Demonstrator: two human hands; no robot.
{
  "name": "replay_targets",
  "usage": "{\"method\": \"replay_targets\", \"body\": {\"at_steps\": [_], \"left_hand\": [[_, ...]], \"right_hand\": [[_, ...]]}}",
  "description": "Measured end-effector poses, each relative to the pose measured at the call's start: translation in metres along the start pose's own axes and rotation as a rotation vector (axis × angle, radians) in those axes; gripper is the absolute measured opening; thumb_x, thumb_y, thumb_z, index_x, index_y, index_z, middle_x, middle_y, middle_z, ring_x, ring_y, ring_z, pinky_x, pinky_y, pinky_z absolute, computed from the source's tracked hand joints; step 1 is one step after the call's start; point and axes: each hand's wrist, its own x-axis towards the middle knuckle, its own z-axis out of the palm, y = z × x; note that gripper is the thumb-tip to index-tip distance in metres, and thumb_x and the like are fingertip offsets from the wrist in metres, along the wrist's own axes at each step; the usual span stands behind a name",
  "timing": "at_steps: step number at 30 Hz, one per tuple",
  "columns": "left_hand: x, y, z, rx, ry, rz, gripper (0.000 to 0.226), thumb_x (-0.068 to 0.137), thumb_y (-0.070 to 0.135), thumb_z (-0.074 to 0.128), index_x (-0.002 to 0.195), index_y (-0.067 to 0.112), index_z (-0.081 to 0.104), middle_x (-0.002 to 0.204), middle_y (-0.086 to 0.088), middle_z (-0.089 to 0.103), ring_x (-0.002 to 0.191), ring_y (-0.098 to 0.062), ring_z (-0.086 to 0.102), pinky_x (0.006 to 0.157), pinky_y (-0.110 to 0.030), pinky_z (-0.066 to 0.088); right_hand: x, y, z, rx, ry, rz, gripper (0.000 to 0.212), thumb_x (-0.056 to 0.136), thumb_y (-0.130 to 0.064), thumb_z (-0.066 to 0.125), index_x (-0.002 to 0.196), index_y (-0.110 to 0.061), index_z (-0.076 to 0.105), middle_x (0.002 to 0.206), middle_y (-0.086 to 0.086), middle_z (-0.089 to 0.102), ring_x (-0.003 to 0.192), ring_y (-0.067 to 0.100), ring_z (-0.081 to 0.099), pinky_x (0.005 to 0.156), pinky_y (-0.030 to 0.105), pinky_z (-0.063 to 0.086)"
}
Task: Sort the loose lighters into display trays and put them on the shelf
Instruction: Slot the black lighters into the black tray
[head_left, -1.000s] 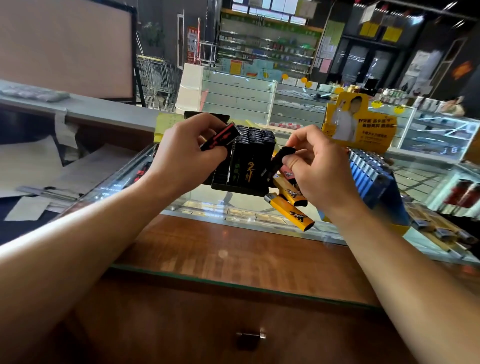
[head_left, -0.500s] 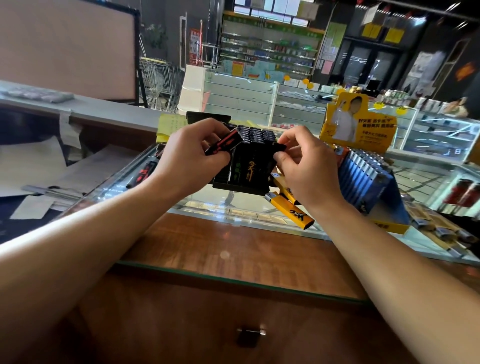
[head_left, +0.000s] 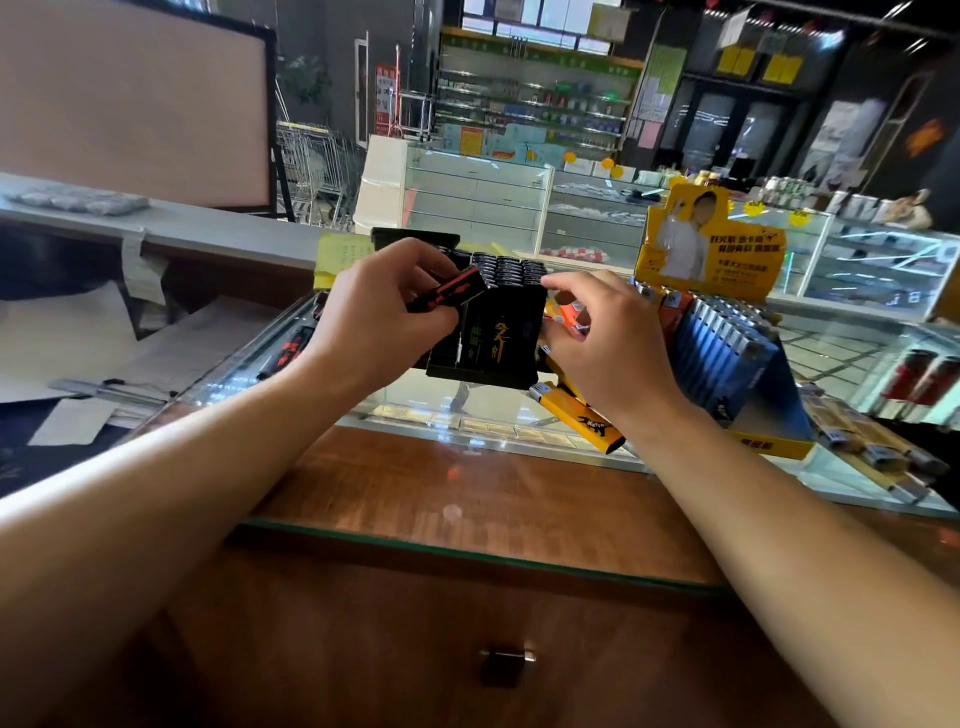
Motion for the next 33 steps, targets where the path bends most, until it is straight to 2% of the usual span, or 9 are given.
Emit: {"method": "replay_targets", "body": {"at_steps": [3, 5, 8, 12, 17, 20, 23, 28, 33], "left_hand": [[-0.001, 0.003, -0.001, -0.01, 0.001, -0.022, 0.027, 0.075, 0.01, 0.077, 0.091, 0.027, 0.064, 0.077, 0.015, 0.069, 0.06, 0.007, 0.059, 0.056, -0.006, 0.042], [-0.003, 0.005, -0.002, -0.029, 0.009, -0.022, 0.027, 0.075, 0.011, 0.079, 0.087, 0.029, 0.064, 0.078, 0.015, 0.07, 0.061, 0.004, 0.061, 0.058, -0.011, 0.047], [-0.006, 0.01, -0.003, -0.056, -0.003, 0.006, 0.025, 0.074, 0.011, 0.08, 0.088, 0.028, 0.067, 0.079, 0.013, 0.071, 0.067, -0.006, 0.067, 0.065, -0.026, 0.056], [-0.01, 0.016, -0.002, -0.103, -0.036, 0.05, 0.025, 0.074, 0.009, 0.081, 0.089, 0.024, 0.069, 0.08, 0.008, 0.073, 0.069, -0.011, 0.069, 0.068, -0.034, 0.057], [-0.007, 0.016, -0.005, -0.304, -0.014, 0.032, 0.029, 0.073, -0.003, 0.08, 0.085, 0.019, 0.067, 0.071, 0.011, 0.07, 0.065, -0.002, 0.066, 0.062, -0.016, 0.052], [-0.006, 0.016, -0.006, -0.421, -0.033, -0.007, 0.026, 0.075, -0.006, 0.078, 0.086, 0.016, 0.067, 0.07, 0.01, 0.073, 0.064, -0.002, 0.067, 0.06, -0.013, 0.049], [-0.006, 0.015, -0.006, -0.417, -0.063, 0.017, 0.023, 0.078, -0.003, 0.077, 0.085, 0.017, 0.07, 0.071, 0.01, 0.073, 0.065, -0.002, 0.067, 0.062, -0.014, 0.049], [-0.008, 0.015, -0.006, -0.316, -0.09, 0.108, 0.03, 0.079, 0.0, 0.078, 0.087, 0.028, 0.072, 0.077, 0.012, 0.075, 0.073, -0.006, 0.07, 0.072, -0.025, 0.058], [-0.01, 0.012, -0.001, -0.252, -0.13, 0.102, 0.025, 0.076, 0.019, 0.08, 0.097, 0.032, 0.074, 0.08, -0.003, 0.076, 0.074, -0.02, 0.074, 0.074, -0.046, 0.06]], "right_hand": [[0.0, -0.001, -0.001, 0.012, -0.02, 0.022, 0.038, 0.087, -0.019, 0.064, 0.125, -0.021, 0.064, 0.116, -0.001, 0.064, 0.109, 0.019, 0.056, 0.091, 0.041, 0.05], [0.0, -0.005, -0.004, 0.056, 0.009, 0.016, 0.038, 0.086, -0.02, 0.063, 0.123, -0.021, 0.064, 0.108, -0.005, 0.062, 0.1, 0.017, 0.056, 0.086, 0.04, 0.051], [-0.002, -0.019, -0.011, 0.126, 0.085, -0.101, 0.033, 0.085, -0.023, 0.063, 0.118, -0.024, 0.066, 0.094, -0.014, 0.058, 0.084, 0.011, 0.05, 0.076, 0.028, 0.047], [-0.006, -0.036, -0.011, 0.188, 0.024, -0.157, 0.026, 0.087, -0.021, 0.067, 0.112, -0.027, 0.07, 0.087, -0.014, 0.063, 0.077, 0.01, 0.055, 0.07, 0.018, 0.044], [-0.008, -0.037, -0.008, 0.253, -0.013, -0.066, 0.013, 0.085, -0.023, 0.073, 0.095, -0.03, 0.069, 0.075, -0.015, 0.064, 0.068, 0.004, 0.058, 0.06, 0.015, 0.04], [-0.011, -0.038, -0.007, 0.264, -0.097, -0.054, 0.011, 0.082, -0.025, 0.076, 0.083, -0.029, 0.066, 0.07, -0.017, 0.066, 0.067, -0.001, 0.059, 0.06, 0.012, 0.041], [-0.013, -0.038, -0.006, 0.238, -0.146, -0.08, 0.013, 0.08, -0.027, 0.078, 0.078, -0.028, 0.064, 0.069, -0.016, 0.066, 0.067, 0.002, 0.06, 0.062, 0.019, 0.045], [-0.013, -0.037, -0.009, 0.25, -0.074, -0.11, 0.011, 0.082, -0.029, 0.076, 0.088, -0.03, 0.067, 0.071, -0.016, 0.065, 0.067, 0.005, 0.057, 0.062, 0.022, 0.046], [-0.012, -0.042, -0.012, 0.345, 0.084, -0.127, 0.024, 0.086, -0.014, 0.071, 0.108, -0.023, 0.066, 0.079, -0.018, 0.063, 0.061, 0.011, 0.055, 0.056, 0.014, 0.041]]}}
